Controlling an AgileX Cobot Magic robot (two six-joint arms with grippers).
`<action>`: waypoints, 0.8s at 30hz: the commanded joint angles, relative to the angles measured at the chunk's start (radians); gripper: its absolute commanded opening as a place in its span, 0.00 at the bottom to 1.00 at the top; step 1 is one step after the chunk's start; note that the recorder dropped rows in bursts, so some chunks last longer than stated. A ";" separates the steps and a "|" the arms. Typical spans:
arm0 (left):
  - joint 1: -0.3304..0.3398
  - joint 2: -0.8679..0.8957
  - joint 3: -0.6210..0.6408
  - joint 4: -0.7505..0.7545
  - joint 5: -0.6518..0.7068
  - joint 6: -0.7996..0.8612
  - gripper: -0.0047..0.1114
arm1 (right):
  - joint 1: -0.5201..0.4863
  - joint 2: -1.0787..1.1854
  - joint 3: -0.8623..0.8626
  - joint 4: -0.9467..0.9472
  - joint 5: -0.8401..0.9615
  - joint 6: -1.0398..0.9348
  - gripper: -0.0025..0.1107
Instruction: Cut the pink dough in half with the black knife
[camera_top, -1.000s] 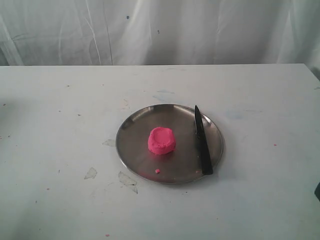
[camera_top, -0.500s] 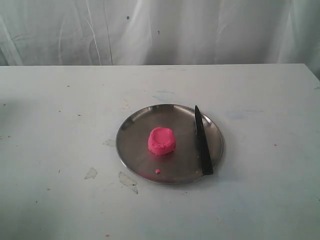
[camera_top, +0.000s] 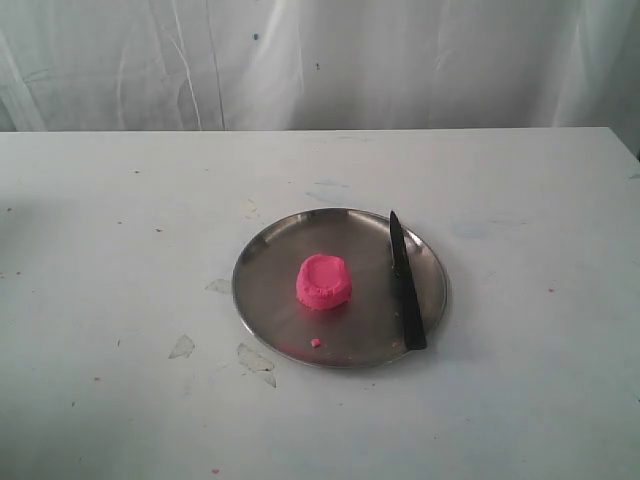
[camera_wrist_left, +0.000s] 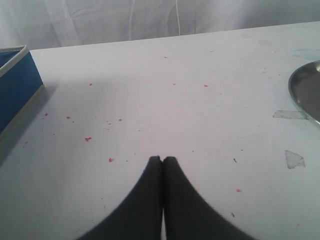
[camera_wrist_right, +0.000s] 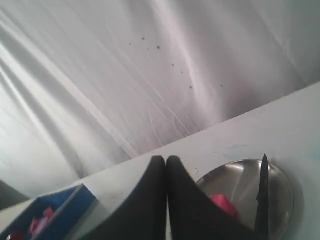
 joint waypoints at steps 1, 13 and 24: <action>0.003 -0.005 0.004 -0.005 -0.001 -0.001 0.04 | -0.006 0.074 -0.160 0.108 0.187 -0.310 0.02; 0.003 -0.005 0.004 -0.005 -0.001 -0.001 0.04 | -0.006 0.329 -0.404 0.145 0.115 -0.903 0.02; 0.003 -0.005 0.004 -0.005 -0.001 -0.001 0.04 | 0.024 0.483 -0.440 0.217 -0.049 -1.348 0.02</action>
